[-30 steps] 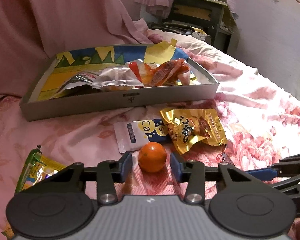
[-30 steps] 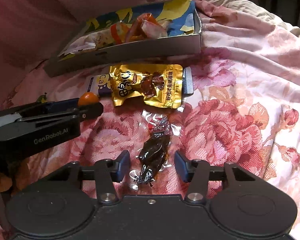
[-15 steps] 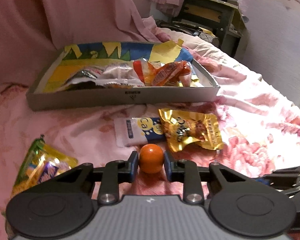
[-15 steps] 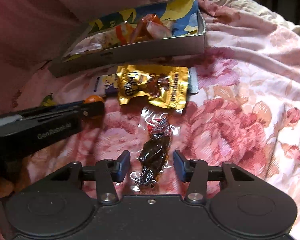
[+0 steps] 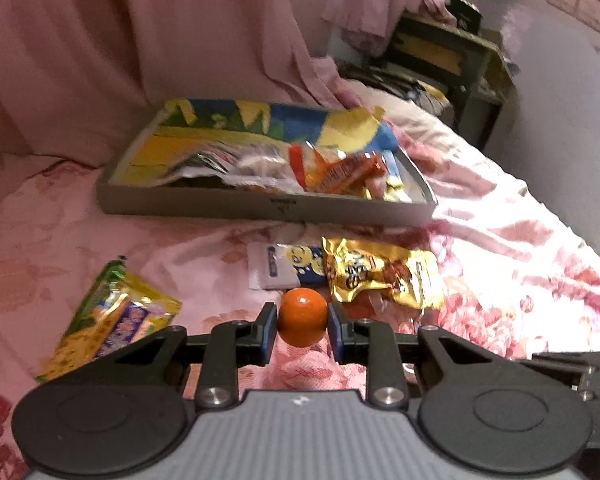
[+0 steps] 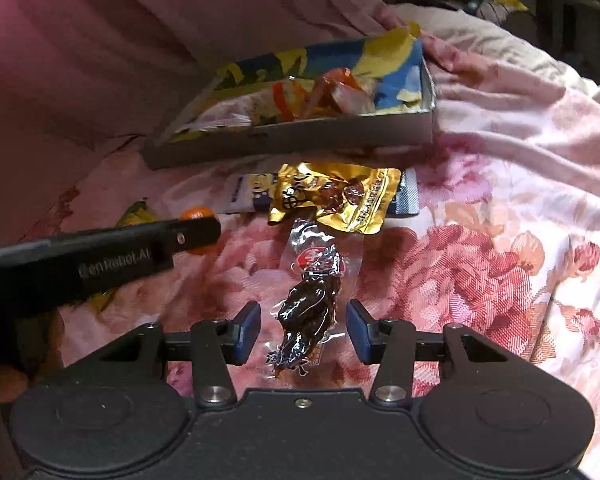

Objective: Organize snacks
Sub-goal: 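Grasp the orange with the left tool while the right grasps the dark wrapped candy, then carry the orange and dark candy into the box and open both tools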

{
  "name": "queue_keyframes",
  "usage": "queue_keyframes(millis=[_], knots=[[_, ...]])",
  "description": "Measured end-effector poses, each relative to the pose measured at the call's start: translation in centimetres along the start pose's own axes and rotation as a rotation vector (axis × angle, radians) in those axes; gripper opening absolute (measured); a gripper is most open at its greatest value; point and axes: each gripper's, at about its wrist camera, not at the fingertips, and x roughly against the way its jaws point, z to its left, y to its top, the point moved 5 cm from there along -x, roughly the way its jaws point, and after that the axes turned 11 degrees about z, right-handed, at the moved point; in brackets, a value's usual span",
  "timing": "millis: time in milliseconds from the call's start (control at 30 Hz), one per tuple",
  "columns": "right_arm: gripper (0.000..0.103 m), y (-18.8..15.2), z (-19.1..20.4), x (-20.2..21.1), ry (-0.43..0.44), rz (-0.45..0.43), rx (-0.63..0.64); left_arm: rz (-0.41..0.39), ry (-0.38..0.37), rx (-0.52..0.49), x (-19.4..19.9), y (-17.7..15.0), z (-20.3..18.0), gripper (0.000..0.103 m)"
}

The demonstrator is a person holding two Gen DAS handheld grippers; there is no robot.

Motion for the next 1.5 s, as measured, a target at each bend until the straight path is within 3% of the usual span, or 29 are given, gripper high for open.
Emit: queue_keyframes(millis=[433, 1067, 1500], knots=[[0.049, -1.0, 2.0, 2.5, 0.025, -0.076, 0.119, -0.071, 0.033, 0.161, 3.8, -0.3, 2.0, 0.030], [0.048, -2.5, 4.0, 5.7, -0.143, -0.261, 0.315, -0.096, 0.041, 0.163, 4.1, -0.2, 2.2, 0.030], [0.048, -1.5, 4.5, 7.4, -0.178, -0.405, 0.366, -0.148, 0.052, 0.195, 4.7, 0.8, 2.8, 0.030]])
